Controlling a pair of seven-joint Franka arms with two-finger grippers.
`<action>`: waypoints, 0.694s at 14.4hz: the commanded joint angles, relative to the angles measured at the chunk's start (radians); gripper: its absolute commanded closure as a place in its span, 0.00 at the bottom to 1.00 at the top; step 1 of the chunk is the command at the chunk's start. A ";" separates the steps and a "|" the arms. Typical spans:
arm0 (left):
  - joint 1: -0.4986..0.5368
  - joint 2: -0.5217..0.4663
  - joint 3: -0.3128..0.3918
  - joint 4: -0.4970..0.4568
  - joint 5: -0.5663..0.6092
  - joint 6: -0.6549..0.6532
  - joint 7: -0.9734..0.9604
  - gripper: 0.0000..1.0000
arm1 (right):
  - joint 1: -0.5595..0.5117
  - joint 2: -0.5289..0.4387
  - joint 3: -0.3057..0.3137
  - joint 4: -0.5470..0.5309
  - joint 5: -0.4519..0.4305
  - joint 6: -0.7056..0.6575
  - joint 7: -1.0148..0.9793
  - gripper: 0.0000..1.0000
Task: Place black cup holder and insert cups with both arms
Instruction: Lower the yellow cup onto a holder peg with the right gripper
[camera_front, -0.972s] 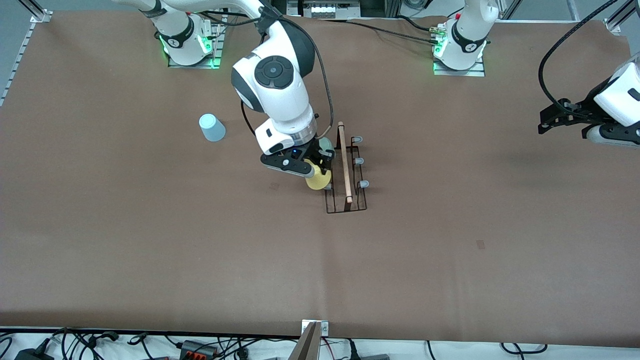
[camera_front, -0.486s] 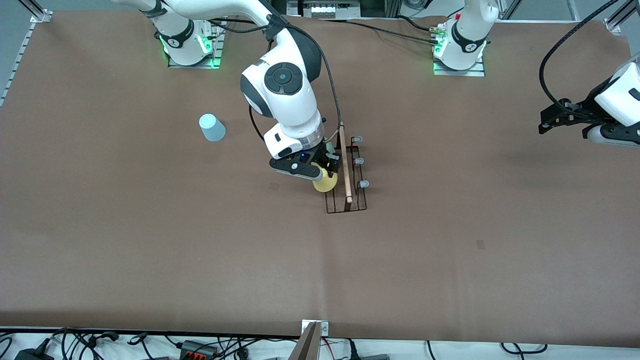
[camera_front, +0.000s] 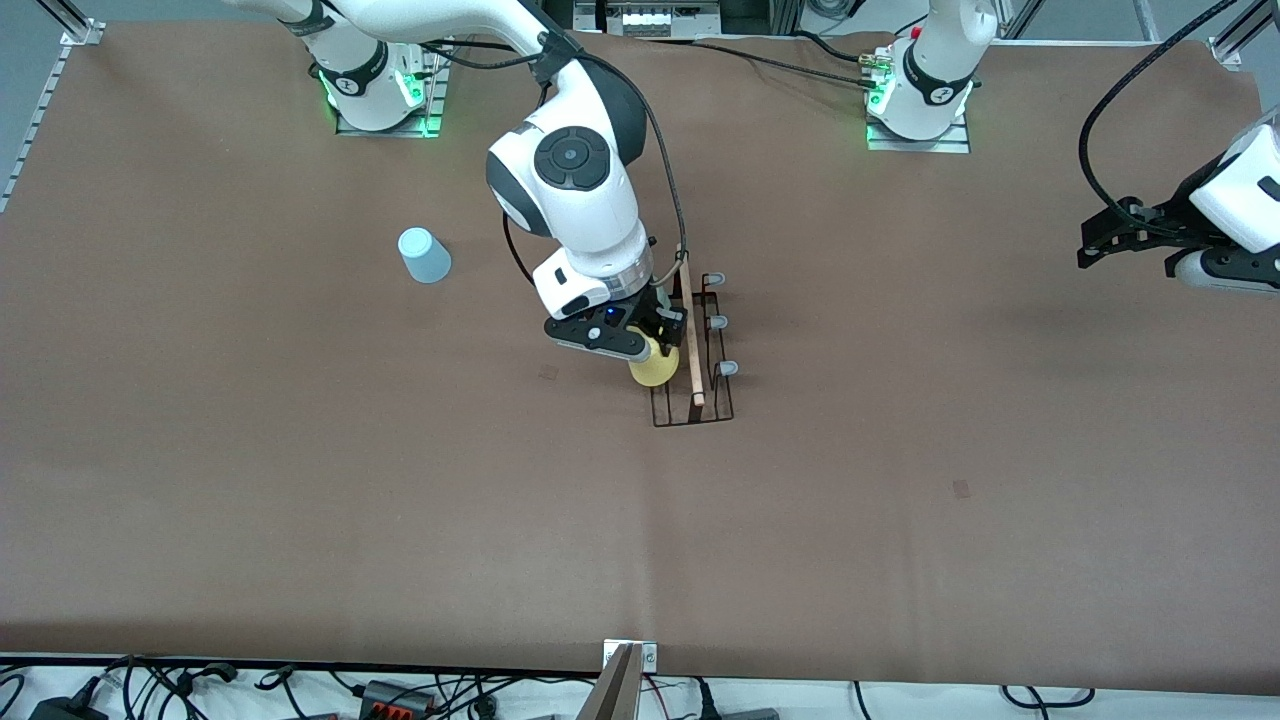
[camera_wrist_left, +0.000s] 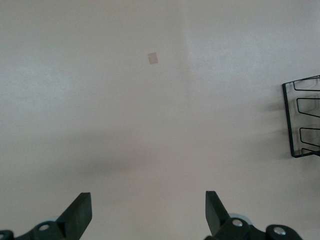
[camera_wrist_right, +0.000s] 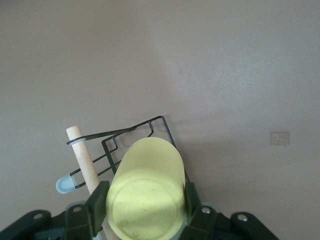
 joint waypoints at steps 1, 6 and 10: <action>-0.001 -0.005 0.001 0.013 0.021 -0.015 0.000 0.00 | 0.018 0.033 -0.010 0.041 -0.011 0.007 0.019 0.90; -0.001 -0.005 0.001 0.013 0.021 -0.015 0.000 0.00 | 0.027 0.053 -0.013 0.039 -0.014 0.010 0.022 0.10; -0.001 -0.005 0.001 0.013 0.021 -0.015 0.000 0.00 | 0.031 0.042 -0.015 0.036 -0.040 -0.003 0.013 0.00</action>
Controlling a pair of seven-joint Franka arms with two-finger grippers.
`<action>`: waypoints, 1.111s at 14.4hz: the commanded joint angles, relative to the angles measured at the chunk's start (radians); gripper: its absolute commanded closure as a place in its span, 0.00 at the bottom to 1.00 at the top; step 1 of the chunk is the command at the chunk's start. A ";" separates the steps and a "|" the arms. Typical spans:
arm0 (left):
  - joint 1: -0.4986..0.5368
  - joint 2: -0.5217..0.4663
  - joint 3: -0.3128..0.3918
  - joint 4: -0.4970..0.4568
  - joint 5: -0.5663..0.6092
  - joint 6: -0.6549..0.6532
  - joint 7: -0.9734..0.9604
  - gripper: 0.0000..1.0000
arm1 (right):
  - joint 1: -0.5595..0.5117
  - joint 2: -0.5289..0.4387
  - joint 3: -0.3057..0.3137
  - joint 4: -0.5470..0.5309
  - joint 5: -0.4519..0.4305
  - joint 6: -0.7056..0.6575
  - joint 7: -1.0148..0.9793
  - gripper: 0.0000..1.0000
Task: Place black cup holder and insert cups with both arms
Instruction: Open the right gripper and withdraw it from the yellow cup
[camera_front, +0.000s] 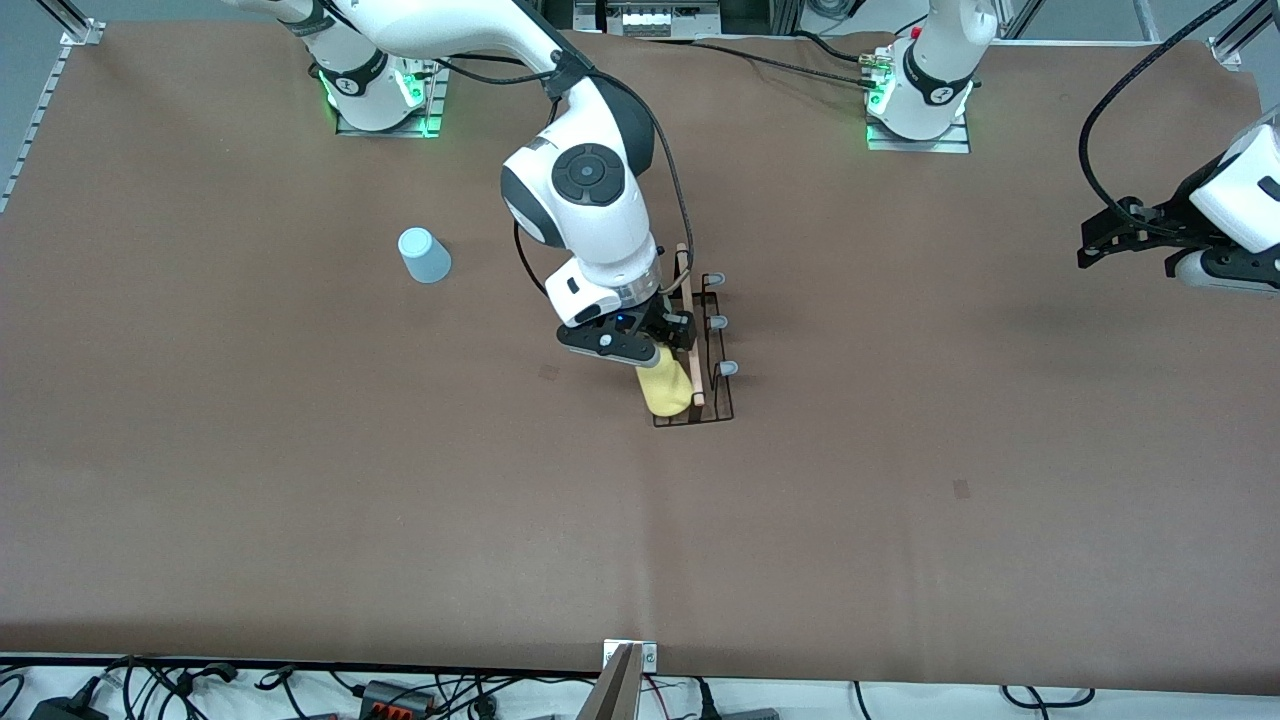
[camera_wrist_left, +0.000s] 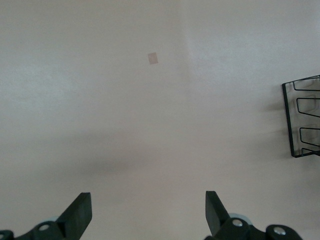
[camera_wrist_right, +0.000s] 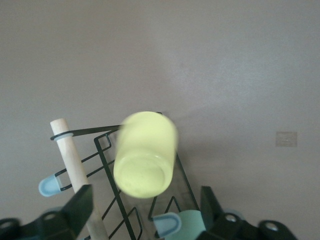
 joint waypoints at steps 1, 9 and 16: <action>-0.001 -0.005 0.001 0.013 0.021 -0.015 0.000 0.00 | 0.011 -0.006 -0.011 0.028 -0.021 -0.019 0.010 0.00; -0.001 -0.005 0.001 0.013 0.021 -0.015 0.000 0.00 | -0.312 -0.395 0.001 -0.260 -0.017 -0.270 -0.402 0.00; -0.001 -0.005 0.001 0.013 0.021 -0.015 0.000 0.00 | -0.673 -0.588 -0.009 -0.265 -0.006 -0.541 -0.930 0.00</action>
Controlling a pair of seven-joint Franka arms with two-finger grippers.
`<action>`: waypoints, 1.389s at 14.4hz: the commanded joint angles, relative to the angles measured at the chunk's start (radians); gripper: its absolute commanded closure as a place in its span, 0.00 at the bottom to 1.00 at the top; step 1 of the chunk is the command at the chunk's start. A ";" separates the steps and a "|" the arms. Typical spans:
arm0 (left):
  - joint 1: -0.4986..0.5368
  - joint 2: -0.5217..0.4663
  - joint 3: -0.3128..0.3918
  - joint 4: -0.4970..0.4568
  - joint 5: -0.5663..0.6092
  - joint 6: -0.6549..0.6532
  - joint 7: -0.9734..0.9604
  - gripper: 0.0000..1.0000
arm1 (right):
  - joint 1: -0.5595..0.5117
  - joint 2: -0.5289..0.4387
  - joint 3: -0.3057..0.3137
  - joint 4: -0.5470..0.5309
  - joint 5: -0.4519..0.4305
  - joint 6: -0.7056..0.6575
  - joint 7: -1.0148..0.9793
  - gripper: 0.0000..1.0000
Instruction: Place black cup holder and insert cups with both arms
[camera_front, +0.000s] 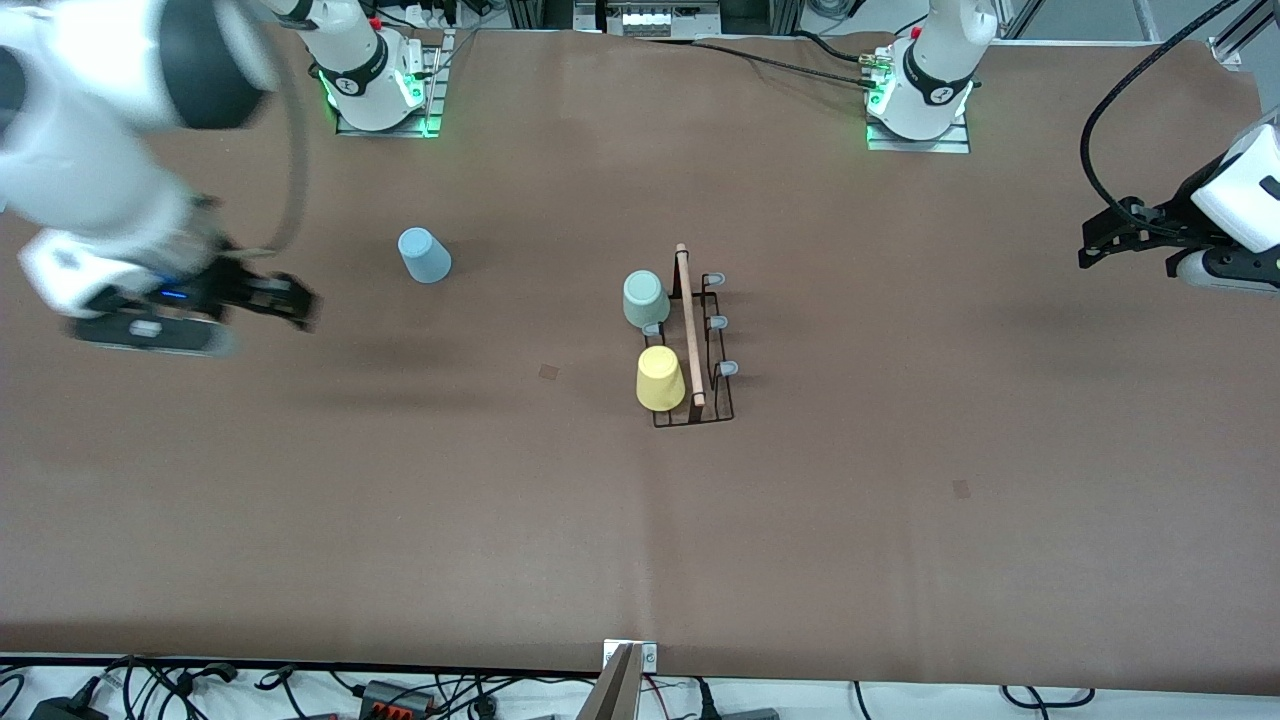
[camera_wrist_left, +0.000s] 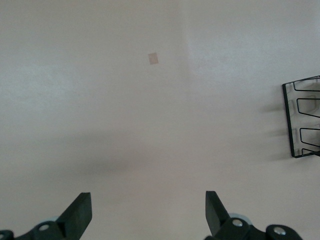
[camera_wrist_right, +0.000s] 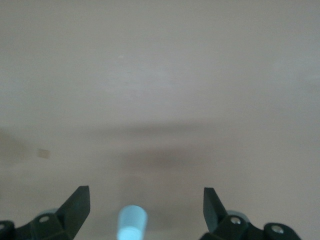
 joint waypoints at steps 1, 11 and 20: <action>0.000 -0.005 0.001 0.012 0.021 -0.015 0.000 0.00 | -0.091 -0.065 0.017 -0.032 0.009 -0.033 -0.065 0.00; -0.006 -0.005 -0.001 0.013 0.021 -0.020 0.000 0.00 | -0.103 -0.065 0.017 0.036 0.034 -0.143 -0.146 0.00; -0.008 -0.003 -0.030 0.030 0.022 -0.043 -0.002 0.00 | -0.129 -0.080 0.016 0.030 0.128 -0.148 -0.060 0.00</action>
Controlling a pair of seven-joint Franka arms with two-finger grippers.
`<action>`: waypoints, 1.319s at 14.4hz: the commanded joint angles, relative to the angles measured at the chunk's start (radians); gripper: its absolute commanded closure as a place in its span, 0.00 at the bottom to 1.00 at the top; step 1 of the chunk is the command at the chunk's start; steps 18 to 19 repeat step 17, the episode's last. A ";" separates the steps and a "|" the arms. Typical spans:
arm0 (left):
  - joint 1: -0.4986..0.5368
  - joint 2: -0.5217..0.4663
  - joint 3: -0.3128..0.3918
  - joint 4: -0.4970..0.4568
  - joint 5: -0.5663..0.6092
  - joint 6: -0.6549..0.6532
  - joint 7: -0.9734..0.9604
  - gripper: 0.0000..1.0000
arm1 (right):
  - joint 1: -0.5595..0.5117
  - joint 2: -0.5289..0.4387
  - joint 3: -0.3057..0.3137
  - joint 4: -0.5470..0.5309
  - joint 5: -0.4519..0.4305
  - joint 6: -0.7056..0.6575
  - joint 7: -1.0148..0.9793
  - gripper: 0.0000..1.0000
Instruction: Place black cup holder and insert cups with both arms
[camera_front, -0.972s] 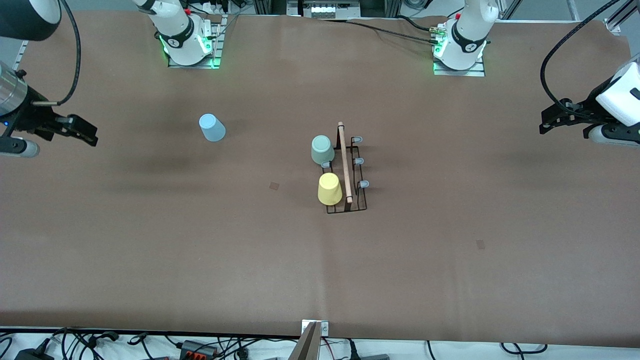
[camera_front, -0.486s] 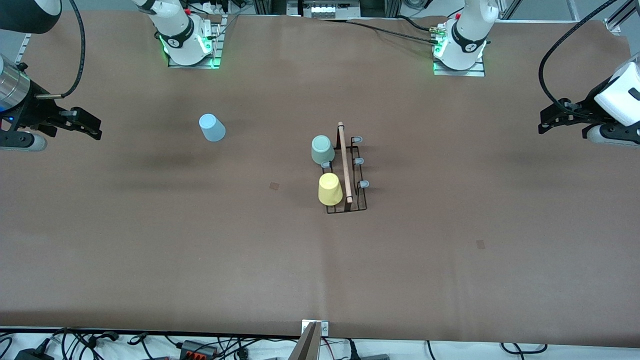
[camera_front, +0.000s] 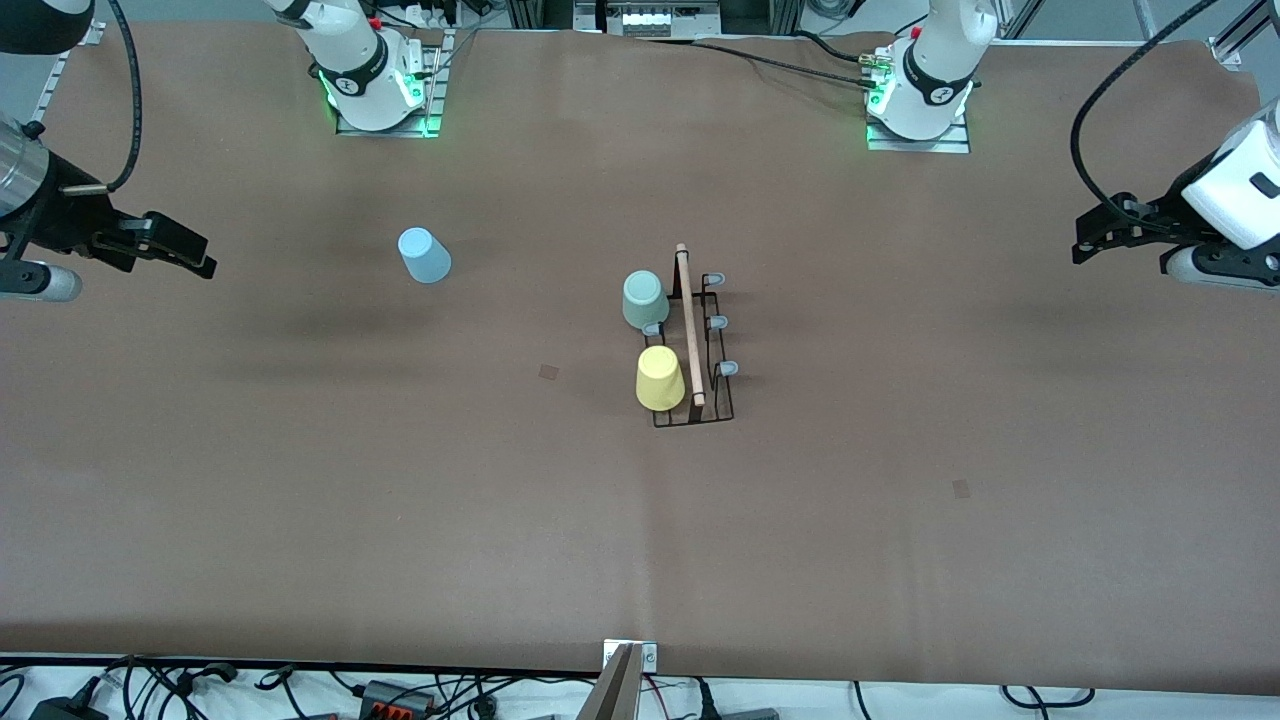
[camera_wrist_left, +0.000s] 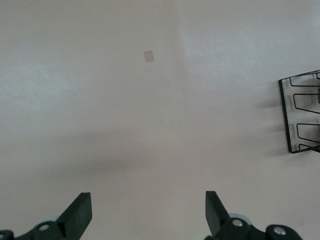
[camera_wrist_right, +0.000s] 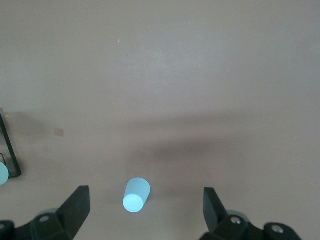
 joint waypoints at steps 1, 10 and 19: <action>-0.002 -0.003 -0.014 0.020 0.022 -0.023 -0.002 0.00 | -0.011 -0.014 0.007 0.008 -0.019 -0.022 0.010 0.00; -0.002 0.013 -0.025 0.040 0.042 -0.023 -0.002 0.00 | -0.003 0.003 -0.024 0.016 -0.028 -0.006 0.007 0.00; -0.001 0.011 -0.034 0.040 0.041 -0.038 -0.003 0.00 | -0.002 -0.002 -0.022 0.014 -0.071 -0.008 0.004 0.00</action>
